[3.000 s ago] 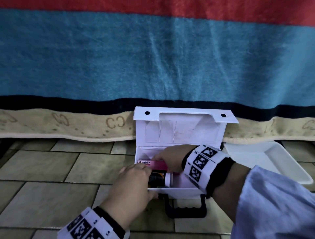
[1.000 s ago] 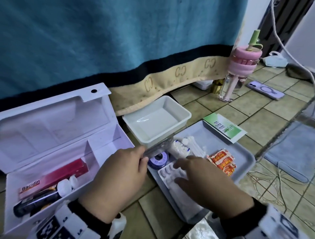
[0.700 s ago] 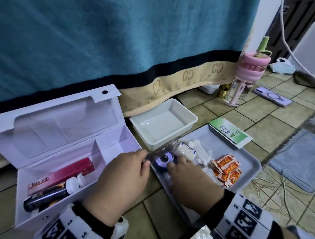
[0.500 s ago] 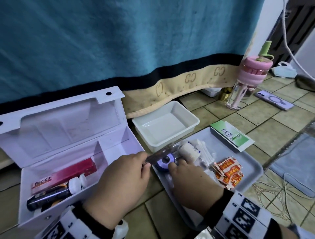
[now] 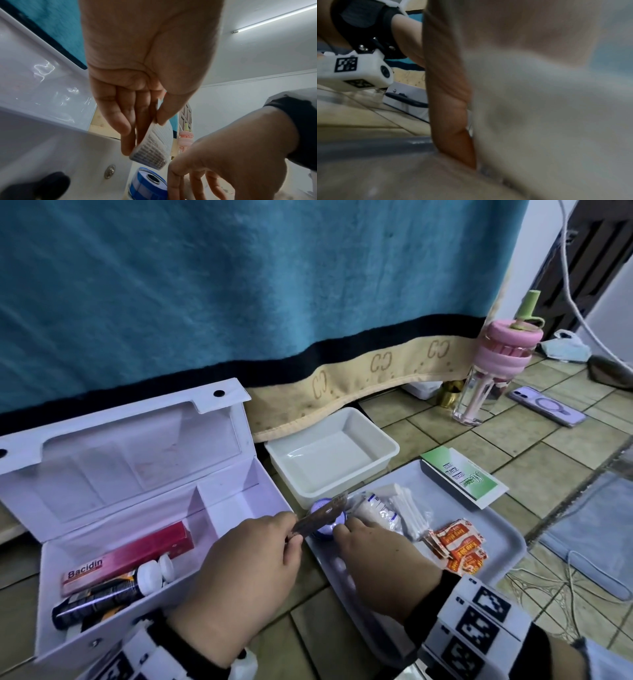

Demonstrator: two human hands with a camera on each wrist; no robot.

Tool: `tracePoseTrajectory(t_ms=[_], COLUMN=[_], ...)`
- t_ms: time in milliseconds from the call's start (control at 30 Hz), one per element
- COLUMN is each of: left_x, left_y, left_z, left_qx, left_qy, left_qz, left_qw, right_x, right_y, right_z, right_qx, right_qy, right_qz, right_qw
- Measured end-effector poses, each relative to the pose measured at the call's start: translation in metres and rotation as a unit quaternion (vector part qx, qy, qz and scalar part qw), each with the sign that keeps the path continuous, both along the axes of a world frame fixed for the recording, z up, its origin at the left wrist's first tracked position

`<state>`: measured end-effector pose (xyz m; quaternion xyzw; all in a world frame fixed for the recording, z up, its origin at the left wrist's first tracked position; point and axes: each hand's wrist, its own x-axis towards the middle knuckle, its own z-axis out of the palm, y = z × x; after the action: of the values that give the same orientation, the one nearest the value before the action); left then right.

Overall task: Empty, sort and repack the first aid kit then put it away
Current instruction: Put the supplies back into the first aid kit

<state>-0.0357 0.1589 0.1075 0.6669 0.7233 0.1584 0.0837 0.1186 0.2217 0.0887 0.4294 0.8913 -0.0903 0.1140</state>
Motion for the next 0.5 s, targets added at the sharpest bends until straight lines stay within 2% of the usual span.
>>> tracePoseTrajectory(t_ms=[300,500], left_x=[-0.001,-0.003], left_y=[-0.001,-0.002], left_z=[-0.001,0.001], left_qx=[0.015,0.063], left_qy=[0.002,-0.056], left_qz=[-0.001,-0.005], left_qw=[1.0,0.996], right_x=[0.001,-0.001], right_y=[0.011,0.017], right_z=[0.006,0.023], right_qx=[0.035,0.05], right_qy=[0.009,0.019], right_qz=[0.034,0.033], right_qw=[0.999,0.998])
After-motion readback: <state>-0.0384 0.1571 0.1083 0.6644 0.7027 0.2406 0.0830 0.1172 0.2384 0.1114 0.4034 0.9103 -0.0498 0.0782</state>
